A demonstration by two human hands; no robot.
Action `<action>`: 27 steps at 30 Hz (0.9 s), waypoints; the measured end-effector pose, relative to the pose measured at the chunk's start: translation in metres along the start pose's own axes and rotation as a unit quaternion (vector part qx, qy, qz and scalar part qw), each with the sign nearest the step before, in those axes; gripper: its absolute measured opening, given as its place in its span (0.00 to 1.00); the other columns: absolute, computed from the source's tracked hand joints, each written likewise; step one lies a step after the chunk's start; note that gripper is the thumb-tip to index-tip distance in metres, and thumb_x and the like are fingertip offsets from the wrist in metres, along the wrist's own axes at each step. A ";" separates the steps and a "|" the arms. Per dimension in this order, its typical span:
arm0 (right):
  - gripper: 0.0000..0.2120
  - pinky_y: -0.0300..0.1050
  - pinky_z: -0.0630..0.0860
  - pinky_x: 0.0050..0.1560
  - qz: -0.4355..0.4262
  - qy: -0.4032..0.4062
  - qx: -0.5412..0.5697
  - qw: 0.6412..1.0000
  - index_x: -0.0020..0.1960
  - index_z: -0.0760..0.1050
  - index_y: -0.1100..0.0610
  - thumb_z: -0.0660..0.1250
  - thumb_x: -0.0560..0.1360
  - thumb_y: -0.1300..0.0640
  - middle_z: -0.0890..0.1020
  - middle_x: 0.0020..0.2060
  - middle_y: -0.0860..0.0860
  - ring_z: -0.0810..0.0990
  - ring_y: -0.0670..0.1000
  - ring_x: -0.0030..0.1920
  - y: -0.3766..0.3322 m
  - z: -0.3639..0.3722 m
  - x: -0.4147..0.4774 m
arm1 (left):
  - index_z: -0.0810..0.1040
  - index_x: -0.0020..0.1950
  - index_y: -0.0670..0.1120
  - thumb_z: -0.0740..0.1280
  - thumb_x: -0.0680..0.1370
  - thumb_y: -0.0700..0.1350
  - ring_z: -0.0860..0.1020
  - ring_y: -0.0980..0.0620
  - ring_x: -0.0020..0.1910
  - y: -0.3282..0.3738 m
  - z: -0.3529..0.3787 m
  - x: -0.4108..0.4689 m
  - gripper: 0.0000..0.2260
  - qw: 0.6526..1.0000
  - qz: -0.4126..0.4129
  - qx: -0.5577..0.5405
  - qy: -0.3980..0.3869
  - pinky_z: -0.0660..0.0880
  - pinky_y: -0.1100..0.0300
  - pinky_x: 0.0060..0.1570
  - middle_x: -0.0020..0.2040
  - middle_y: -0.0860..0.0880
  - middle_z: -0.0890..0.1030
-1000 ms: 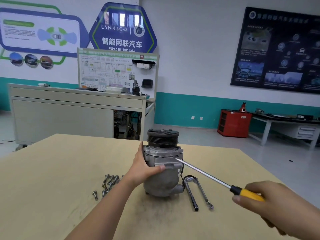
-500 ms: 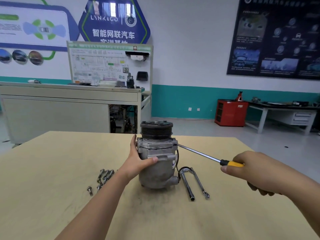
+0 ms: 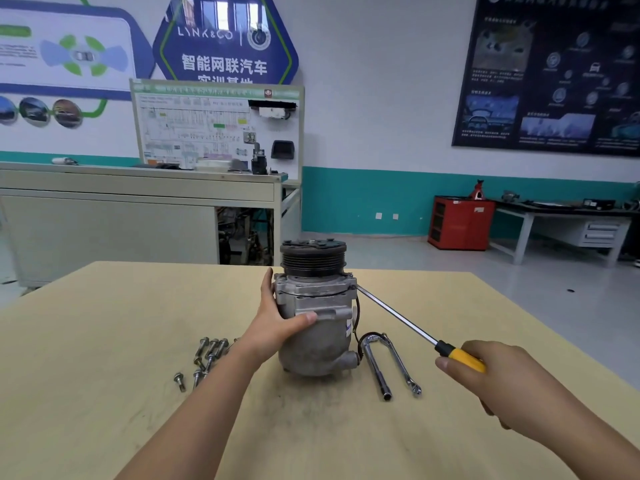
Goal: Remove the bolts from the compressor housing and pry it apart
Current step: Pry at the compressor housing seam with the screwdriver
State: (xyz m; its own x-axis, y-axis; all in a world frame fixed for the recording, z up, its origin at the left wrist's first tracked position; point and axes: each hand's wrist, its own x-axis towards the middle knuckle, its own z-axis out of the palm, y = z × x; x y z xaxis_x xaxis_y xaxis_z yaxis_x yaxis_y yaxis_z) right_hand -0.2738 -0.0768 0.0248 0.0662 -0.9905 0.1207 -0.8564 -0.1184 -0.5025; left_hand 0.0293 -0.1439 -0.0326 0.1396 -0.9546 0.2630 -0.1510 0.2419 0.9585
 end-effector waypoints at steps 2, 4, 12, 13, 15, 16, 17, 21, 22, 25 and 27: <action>0.21 0.40 0.65 0.30 0.001 0.012 0.009 1.000 0.41 0.74 0.56 0.61 0.73 0.37 0.72 0.27 0.50 0.69 0.49 0.25 0.002 0.005 -0.002 | 0.40 0.77 0.58 0.75 0.58 0.57 0.66 0.54 0.67 0.000 0.001 0.000 0.58 1.000 0.001 0.001 0.004 0.66 0.60 0.63 0.73 0.55 0.60; 0.22 0.40 0.64 0.29 0.001 0.024 0.020 1.000 0.41 0.74 0.56 0.61 0.73 0.36 0.72 0.27 0.49 0.69 0.49 0.25 0.005 0.011 -0.005 | 0.40 0.77 0.58 0.75 0.59 0.57 0.66 0.55 0.67 0.000 0.001 0.000 0.57 1.000 0.004 0.005 0.004 0.65 0.61 0.62 0.73 0.55 0.60; 0.19 0.39 0.65 0.28 0.007 0.082 -0.054 0.995 0.38 0.66 0.48 0.54 0.74 0.32 0.75 0.32 0.47 0.75 0.47 0.33 0.008 0.024 -0.016 | 0.42 0.77 0.58 0.76 0.60 0.55 0.66 0.55 0.69 0.002 -0.002 -0.005 0.56 0.999 0.017 0.026 -0.005 0.66 0.60 0.65 0.75 0.55 0.61; 0.20 0.39 0.64 0.28 0.002 0.093 -0.095 0.991 0.40 0.65 0.47 0.51 0.74 0.32 0.74 0.32 0.46 0.74 0.47 0.34 0.007 0.025 -0.016 | 0.43 0.78 0.57 0.76 0.59 0.55 0.66 0.54 0.69 0.003 -0.002 -0.006 0.56 0.999 0.019 0.028 -0.003 0.66 0.59 0.66 0.75 0.55 0.61; 0.19 0.38 0.64 0.28 -0.014 0.111 -0.179 0.977 0.44 0.62 0.46 0.47 0.75 0.31 0.71 0.32 0.44 0.72 0.47 0.33 0.005 0.027 -0.018 | 0.43 0.78 0.56 0.77 0.59 0.55 0.66 0.53 0.70 0.004 -0.001 -0.006 0.57 0.999 0.020 0.030 0.002 0.66 0.56 0.68 0.75 0.54 0.62; 0.19 0.38 0.64 0.28 -0.022 0.115 -0.206 0.971 0.45 0.61 0.45 0.45 0.75 0.31 0.71 0.31 0.44 0.71 0.47 0.33 0.004 0.027 -0.019 | 0.44 0.78 0.56 0.77 0.59 0.55 0.67 0.53 0.69 0.005 0.000 -0.007 0.57 0.999 0.019 0.031 0.005 0.66 0.56 0.68 0.74 0.54 0.62; 0.19 0.38 0.64 0.28 -0.028 0.117 -0.221 0.968 0.45 0.60 0.45 0.44 0.75 0.31 0.70 0.31 0.43 0.71 0.48 0.33 0.002 0.028 -0.020 | 0.45 0.78 0.56 0.77 0.59 0.55 0.67 0.54 0.68 0.005 0.001 -0.007 0.56 0.999 0.018 0.030 0.008 0.67 0.57 0.67 0.74 0.54 0.62; 0.20 0.39 0.64 0.29 -0.017 0.075 -0.124 0.989 0.44 0.66 0.50 0.52 0.76 0.33 0.72 0.32 0.45 0.72 0.48 0.32 -0.003 0.022 -0.017 | 0.44 0.77 0.56 0.77 0.58 0.55 0.68 0.54 0.67 0.007 0.001 -0.007 0.57 0.999 0.011 0.030 0.017 0.67 0.59 0.65 0.73 0.54 0.64; 0.20 0.40 0.65 0.29 -0.004 0.046 -0.065 0.997 0.42 0.69 0.52 0.56 0.75 0.35 0.73 0.31 0.47 0.72 0.48 0.30 -0.003 0.016 -0.016 | 0.44 0.77 0.55 0.77 0.58 0.56 0.68 0.53 0.68 0.007 0.001 -0.006 0.57 0.999 0.004 0.029 0.021 0.67 0.57 0.67 0.73 0.54 0.63; 0.19 0.37 0.65 0.28 0.004 0.003 -0.031 1.000 0.40 0.74 0.52 0.62 0.72 0.36 0.74 0.27 0.47 0.69 0.45 0.23 -0.004 -0.012 -0.016 | 0.44 0.77 0.55 0.80 0.59 0.58 0.66 0.49 0.71 0.007 0.006 -0.005 0.58 0.998 -0.009 0.036 0.055 0.65 0.48 0.71 0.74 0.52 0.62; 0.19 0.36 0.66 0.27 -0.013 0.002 -0.072 0.997 0.39 0.75 0.49 0.62 0.71 0.34 0.75 0.27 0.48 0.71 0.43 0.23 -0.010 -0.028 -0.023 | 0.46 0.77 0.56 0.80 0.60 0.58 0.63 0.47 0.72 0.005 0.016 -0.005 0.57 0.993 -0.009 0.054 0.101 0.63 0.45 0.71 0.74 0.50 0.63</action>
State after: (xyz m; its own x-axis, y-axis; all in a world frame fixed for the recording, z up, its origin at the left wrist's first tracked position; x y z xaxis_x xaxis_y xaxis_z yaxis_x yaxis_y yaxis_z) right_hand -0.2810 -0.0513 0.0517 0.0876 -0.9870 0.1347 -0.9188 -0.1323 -0.3719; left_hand 0.0127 -0.1402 -0.0313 0.3347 -0.9017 0.2737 -0.2490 0.1955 0.9486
